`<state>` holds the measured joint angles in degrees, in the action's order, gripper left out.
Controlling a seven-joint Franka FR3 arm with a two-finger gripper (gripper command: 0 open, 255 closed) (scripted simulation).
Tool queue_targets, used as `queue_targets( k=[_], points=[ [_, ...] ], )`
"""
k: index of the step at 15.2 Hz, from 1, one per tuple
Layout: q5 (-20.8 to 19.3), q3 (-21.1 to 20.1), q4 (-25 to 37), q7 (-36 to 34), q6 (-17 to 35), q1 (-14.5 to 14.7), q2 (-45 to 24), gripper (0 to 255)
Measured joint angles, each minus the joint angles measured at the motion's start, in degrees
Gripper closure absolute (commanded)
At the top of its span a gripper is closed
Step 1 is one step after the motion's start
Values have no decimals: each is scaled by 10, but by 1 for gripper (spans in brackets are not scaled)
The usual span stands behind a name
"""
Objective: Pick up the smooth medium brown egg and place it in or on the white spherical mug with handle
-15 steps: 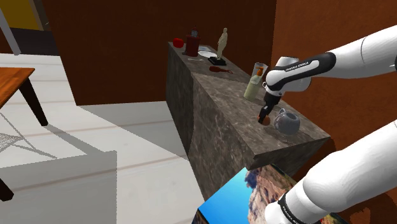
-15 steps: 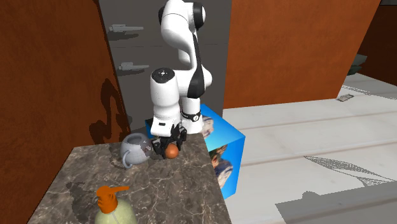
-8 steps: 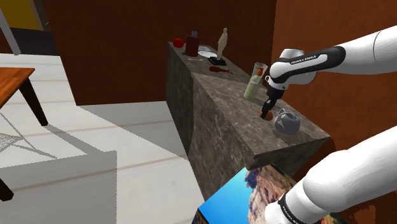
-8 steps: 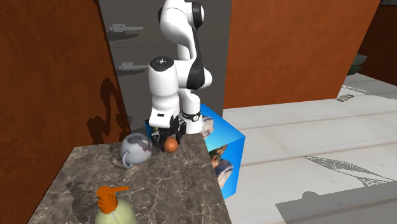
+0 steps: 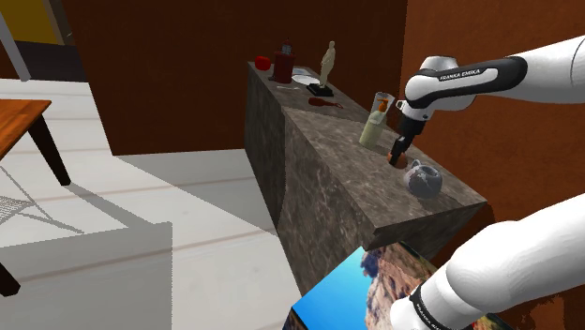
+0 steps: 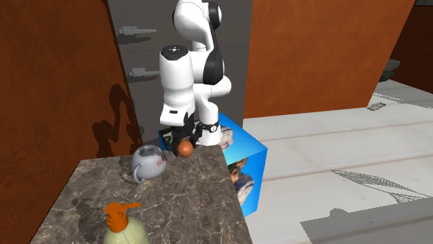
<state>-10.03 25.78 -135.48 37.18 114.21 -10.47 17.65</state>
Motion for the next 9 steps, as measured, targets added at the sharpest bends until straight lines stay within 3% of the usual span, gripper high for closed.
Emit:
queue_targets(
  k=[9],
  points=[
    [1,-11,55,-3,-75,2,21,255]
  ],
)
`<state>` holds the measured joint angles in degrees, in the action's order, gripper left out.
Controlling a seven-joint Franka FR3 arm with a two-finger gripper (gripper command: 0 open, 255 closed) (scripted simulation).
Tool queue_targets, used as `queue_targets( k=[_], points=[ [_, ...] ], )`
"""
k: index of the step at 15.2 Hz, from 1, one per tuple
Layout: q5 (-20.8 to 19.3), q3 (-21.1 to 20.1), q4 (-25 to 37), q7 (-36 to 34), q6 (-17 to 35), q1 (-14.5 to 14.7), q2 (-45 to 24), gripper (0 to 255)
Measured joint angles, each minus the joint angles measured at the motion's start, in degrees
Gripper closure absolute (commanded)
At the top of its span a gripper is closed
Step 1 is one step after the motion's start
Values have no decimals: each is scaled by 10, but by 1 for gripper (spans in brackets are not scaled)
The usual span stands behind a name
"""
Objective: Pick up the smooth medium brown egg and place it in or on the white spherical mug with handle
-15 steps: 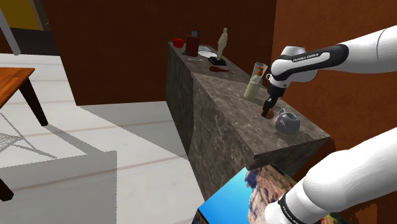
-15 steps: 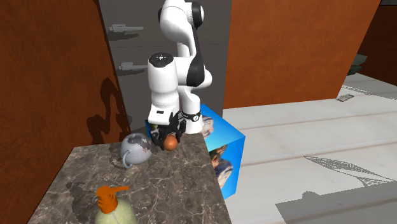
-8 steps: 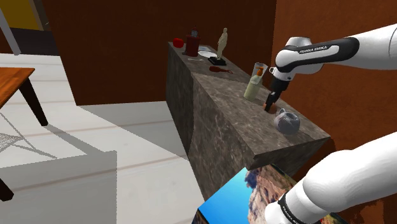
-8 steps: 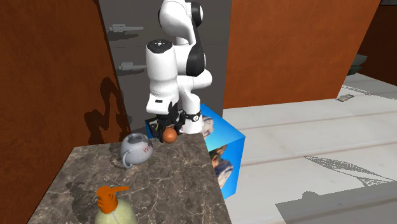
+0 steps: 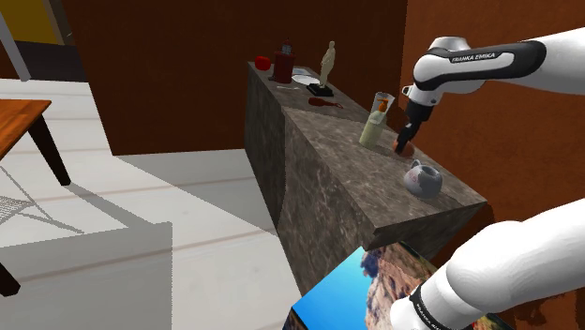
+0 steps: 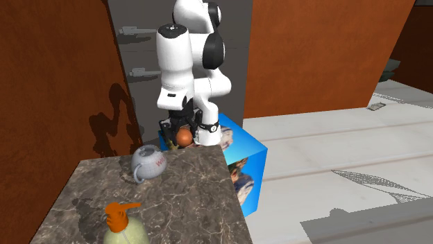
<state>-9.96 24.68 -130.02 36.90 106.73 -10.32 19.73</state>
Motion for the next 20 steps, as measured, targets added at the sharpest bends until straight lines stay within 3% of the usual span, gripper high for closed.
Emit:
queue_targets(
  k=[6,15,20],
  points=[
    [-5,7,27,16,-34,-7,9,255],
    [-19,103,91,152,-35,-47,-41,255],
    [-20,120,71,172,-2,-54,-53,255]
  ],
)
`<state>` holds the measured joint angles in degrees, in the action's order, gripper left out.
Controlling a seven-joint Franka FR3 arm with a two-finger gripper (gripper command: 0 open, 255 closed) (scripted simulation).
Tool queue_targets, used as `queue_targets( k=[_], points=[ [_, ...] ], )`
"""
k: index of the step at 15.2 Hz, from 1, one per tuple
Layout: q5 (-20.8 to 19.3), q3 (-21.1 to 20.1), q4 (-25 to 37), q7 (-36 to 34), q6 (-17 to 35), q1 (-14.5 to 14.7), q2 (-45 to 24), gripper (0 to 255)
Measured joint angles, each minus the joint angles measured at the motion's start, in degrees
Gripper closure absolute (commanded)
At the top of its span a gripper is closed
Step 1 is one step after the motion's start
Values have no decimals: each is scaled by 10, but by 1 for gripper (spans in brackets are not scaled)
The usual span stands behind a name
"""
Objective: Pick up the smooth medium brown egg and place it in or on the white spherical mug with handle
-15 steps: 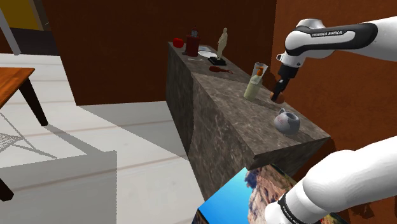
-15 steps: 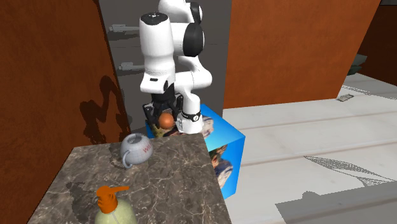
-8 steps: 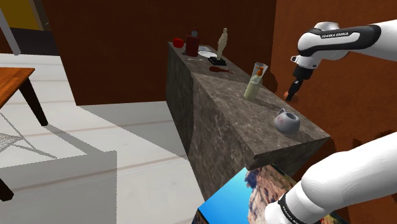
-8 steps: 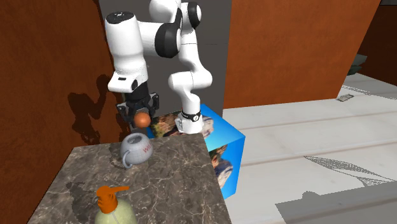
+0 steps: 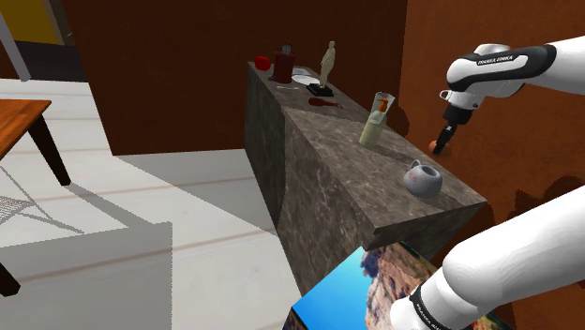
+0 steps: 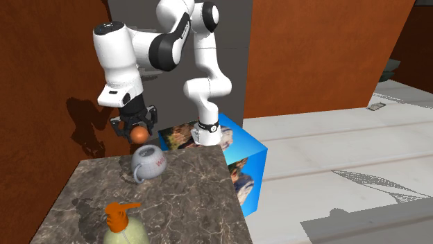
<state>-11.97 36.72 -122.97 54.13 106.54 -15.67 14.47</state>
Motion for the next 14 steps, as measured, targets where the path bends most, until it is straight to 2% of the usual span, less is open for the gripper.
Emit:
queue_targets(
  k=[9,14],
  points=[
    [7,13,-50,6,73,0,-25,255],
    [8,14,-54,7,79,0,-28,255]
  ],
)
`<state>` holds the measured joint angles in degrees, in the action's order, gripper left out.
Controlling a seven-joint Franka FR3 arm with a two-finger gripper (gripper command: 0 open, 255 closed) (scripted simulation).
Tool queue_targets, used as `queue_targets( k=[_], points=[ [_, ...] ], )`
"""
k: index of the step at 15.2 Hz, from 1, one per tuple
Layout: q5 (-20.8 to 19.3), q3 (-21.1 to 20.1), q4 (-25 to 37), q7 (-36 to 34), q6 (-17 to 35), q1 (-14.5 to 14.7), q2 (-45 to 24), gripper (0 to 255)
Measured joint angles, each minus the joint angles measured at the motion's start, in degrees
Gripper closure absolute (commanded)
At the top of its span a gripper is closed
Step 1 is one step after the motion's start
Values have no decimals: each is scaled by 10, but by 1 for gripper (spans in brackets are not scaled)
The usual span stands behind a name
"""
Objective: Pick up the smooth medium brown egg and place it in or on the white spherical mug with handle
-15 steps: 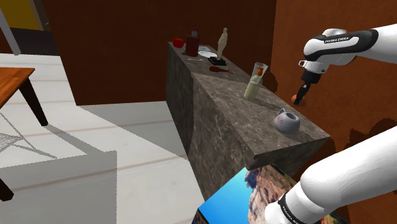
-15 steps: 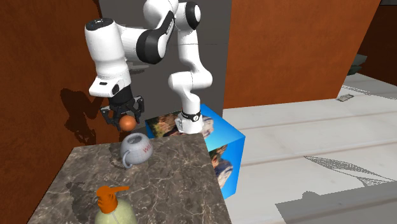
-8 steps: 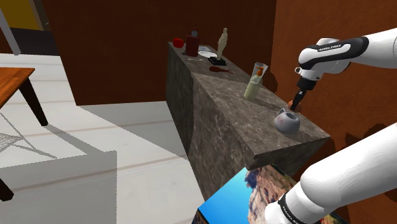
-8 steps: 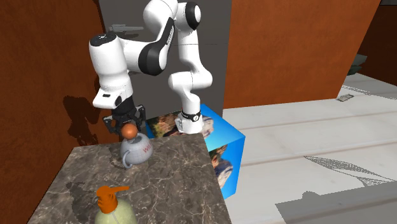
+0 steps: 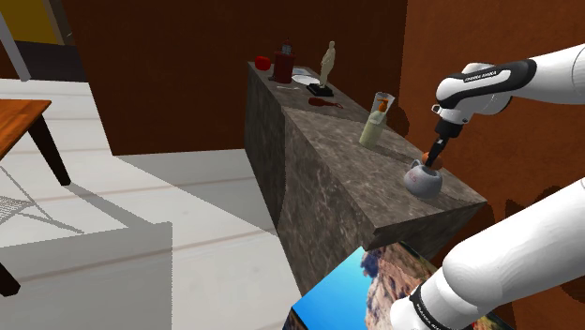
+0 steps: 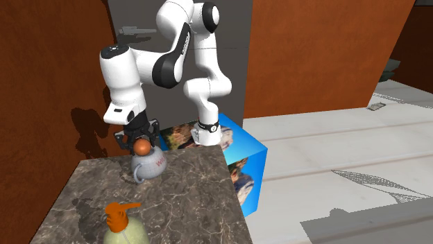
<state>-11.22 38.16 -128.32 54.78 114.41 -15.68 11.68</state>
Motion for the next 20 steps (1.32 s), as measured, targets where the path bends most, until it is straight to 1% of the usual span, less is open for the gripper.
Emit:
queue_targets(
  k=[2,3,9,10,13,14,20],
  points=[
    [0,0,0,0,0,0,0,255],
    [0,0,0,0,0,0,0,0],
    [0,0,0,0,0,0,0,0],
    [0,-1,8,1,-9,0,1,0],
    [-4,-12,42,-7,-57,2,18,0],
    [-2,-12,50,-5,-65,3,17,0],
    [-2,-12,59,-4,-75,3,17,0]
  ],
)
